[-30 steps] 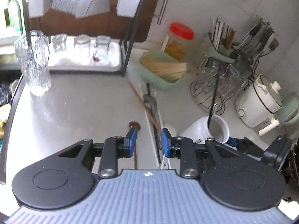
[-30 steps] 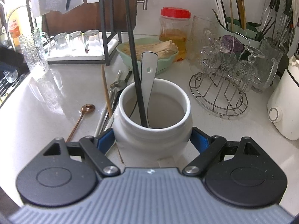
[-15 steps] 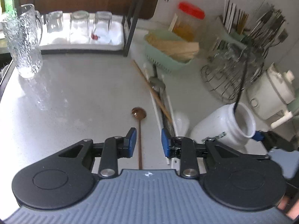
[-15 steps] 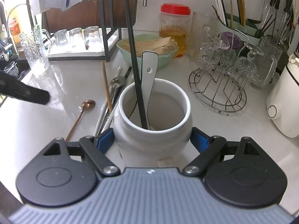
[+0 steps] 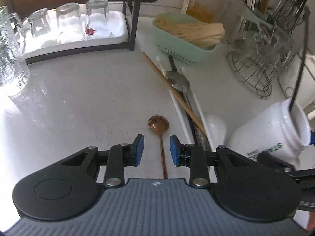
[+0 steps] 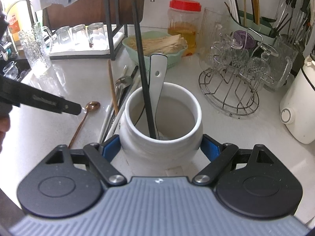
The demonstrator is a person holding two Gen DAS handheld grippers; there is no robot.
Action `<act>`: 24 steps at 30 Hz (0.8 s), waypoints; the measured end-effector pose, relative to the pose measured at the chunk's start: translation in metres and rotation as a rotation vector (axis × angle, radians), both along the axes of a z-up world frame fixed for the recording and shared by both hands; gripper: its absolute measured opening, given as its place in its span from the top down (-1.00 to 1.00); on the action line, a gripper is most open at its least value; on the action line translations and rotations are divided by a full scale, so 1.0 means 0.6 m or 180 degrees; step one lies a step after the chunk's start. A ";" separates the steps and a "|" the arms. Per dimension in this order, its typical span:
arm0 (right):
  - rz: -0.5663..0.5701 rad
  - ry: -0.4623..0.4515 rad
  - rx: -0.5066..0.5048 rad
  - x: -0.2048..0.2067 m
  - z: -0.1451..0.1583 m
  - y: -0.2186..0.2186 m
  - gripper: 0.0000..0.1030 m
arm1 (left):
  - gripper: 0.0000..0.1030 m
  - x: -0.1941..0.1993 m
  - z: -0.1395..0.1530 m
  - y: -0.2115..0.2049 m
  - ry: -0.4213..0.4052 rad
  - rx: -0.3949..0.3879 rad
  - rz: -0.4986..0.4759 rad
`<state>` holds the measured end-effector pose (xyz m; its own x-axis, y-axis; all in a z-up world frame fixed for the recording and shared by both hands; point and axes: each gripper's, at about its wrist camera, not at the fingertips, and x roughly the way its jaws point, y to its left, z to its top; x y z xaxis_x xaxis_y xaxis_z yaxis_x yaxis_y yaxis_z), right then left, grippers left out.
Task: Organize utensils
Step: 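Move the left gripper down to the copper spoon on the counter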
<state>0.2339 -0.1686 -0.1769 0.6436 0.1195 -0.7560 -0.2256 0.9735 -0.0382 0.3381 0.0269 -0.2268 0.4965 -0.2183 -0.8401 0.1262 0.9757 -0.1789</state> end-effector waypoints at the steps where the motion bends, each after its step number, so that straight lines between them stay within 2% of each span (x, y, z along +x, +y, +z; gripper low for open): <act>1: -0.0004 0.0002 0.0004 0.000 0.000 0.000 -0.74 | 0.35 0.003 -0.004 -0.003 -0.0009 0.0014 -0.0017; 7: 0.0011 0.0035 0.0024 0.001 0.000 -0.003 -0.73 | 0.35 0.021 -0.034 -0.022 -0.0011 0.0148 0.0021; 12: 0.0015 -0.0033 0.0038 -0.004 -0.002 -0.004 -0.73 | 0.35 0.031 -0.036 -0.019 -0.0046 0.0181 0.0136; 24: 0.0002 -0.0104 0.0062 -0.009 -0.003 -0.005 -0.73 | 0.35 0.056 -0.036 -0.035 -0.0028 0.0269 0.0069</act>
<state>0.2284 -0.1715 -0.1787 0.6678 0.1345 -0.7321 -0.2253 0.9739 -0.0265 0.3715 0.0058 -0.2484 0.5078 -0.1358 -0.8507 0.1060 0.9898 -0.0947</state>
